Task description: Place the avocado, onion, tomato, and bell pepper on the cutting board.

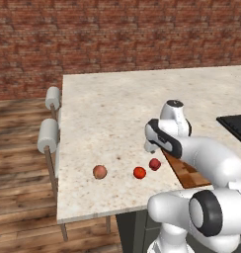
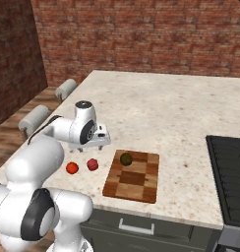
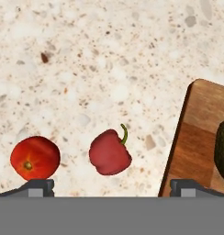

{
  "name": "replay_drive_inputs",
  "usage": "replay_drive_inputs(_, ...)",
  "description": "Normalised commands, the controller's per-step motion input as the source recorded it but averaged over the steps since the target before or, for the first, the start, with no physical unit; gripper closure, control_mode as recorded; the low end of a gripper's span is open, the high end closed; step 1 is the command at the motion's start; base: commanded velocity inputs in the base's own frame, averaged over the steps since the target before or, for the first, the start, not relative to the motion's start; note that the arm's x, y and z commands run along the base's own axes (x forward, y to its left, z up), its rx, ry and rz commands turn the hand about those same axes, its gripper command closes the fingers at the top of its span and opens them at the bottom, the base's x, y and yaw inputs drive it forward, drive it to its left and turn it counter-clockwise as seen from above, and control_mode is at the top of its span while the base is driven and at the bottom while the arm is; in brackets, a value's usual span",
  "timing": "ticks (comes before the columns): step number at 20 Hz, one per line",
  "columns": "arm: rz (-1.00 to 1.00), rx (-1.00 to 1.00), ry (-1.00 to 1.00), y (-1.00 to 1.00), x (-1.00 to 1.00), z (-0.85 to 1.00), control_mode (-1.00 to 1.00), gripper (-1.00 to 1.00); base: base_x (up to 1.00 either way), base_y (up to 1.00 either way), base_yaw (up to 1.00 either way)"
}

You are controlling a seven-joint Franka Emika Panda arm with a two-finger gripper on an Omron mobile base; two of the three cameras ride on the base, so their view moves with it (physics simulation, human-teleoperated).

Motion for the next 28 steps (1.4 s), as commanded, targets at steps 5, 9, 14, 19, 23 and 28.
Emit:
replay_drive_inputs(5, -0.1, 0.0, 0.11, 0.0, 0.0, -0.05, -1.0, -1.0, 0.0, 0.0, 0.0)
replay_drive_inputs(9, -0.11, 0.01, 0.15, 0.01, 0.0, -0.02, -1.0, -1.0, 0.0, 0.0, 0.0)
replay_drive_inputs(14, -0.08, 0.0, 0.1, 0.11, 0.0, -0.1, -1.0, -1.0, 0.0, 0.0, 0.0)
replay_drive_inputs(19, -0.07, 0.0, 0.07, 0.12, 0.0, -0.14, -1.0, -1.0, 0.0, 0.0, 0.0)
replay_drive_inputs(23, -0.06, 0.0, 0.06, 0.11, 0.12, -0.21, -1.0, -1.0, 0.0, 0.0, 0.0)
replay_drive_inputs(28, -0.05, 0.0, 0.08, 0.01, 0.18, -0.24, -1.0, -1.0, 0.0, 0.0, 0.0)
